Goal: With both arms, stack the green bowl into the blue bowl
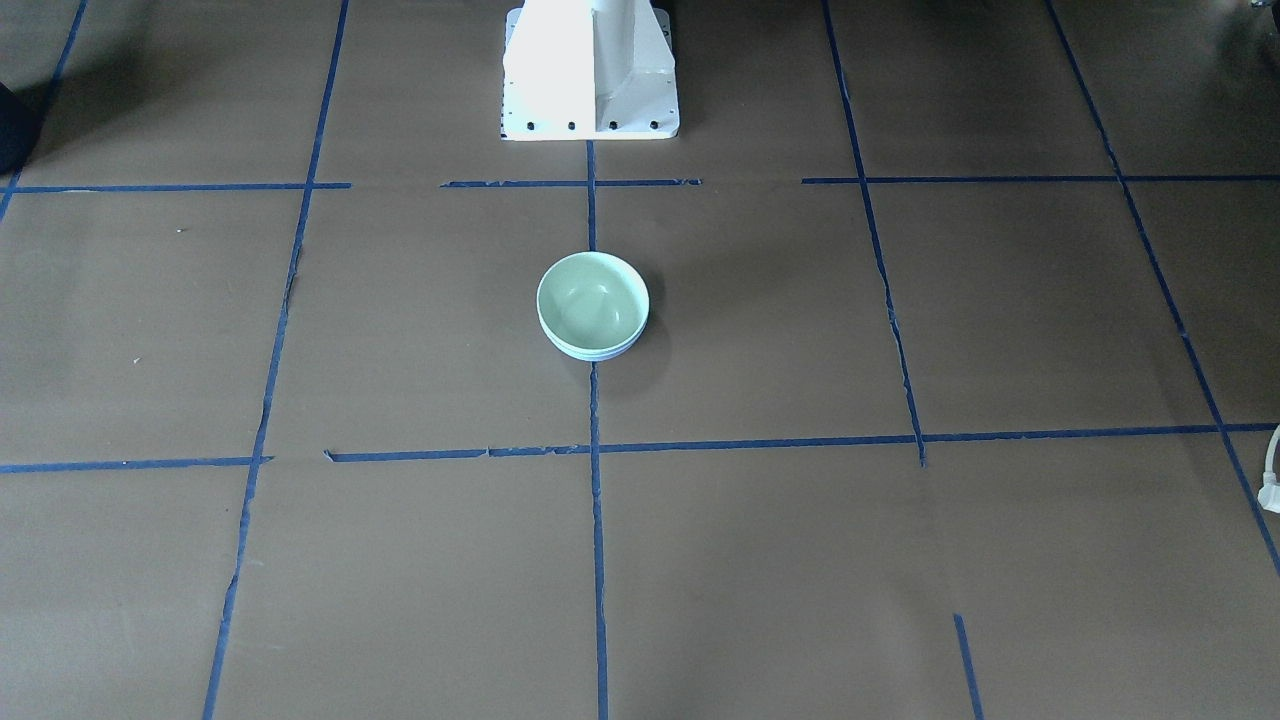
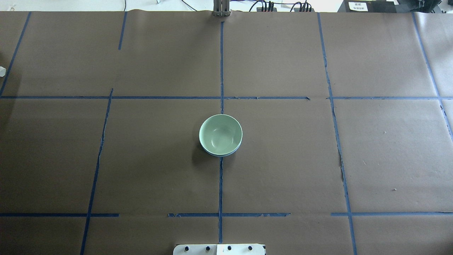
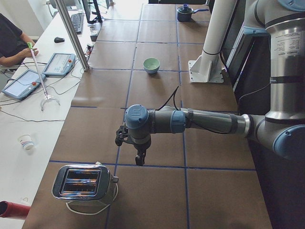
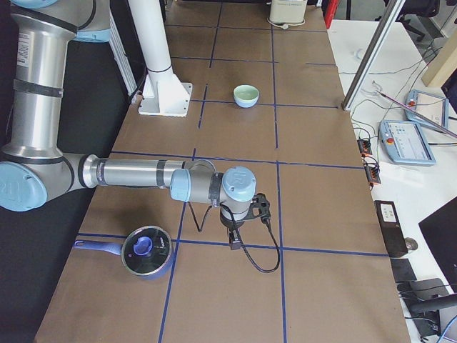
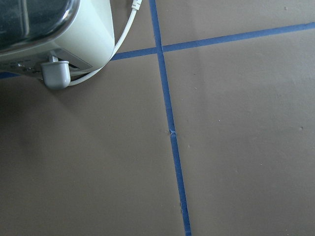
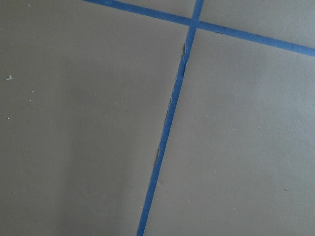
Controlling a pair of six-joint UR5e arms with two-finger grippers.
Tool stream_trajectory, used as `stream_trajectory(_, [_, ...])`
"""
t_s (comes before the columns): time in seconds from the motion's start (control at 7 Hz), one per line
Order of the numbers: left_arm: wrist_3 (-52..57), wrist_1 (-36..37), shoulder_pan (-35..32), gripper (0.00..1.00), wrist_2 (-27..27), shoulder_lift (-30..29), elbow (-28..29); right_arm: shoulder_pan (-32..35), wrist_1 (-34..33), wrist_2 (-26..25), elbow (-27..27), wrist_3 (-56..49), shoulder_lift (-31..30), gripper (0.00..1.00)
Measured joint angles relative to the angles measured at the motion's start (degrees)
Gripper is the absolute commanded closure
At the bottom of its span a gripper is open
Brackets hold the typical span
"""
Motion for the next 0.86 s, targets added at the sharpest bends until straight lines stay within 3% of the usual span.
stream_trajectory(0.86, [-0.02, -0.15, -0.06, 0.0, 0.3, 0.38, 0.91, 0.0, -0.01, 0.41, 0.01, 0.01, 0.0, 0.0])
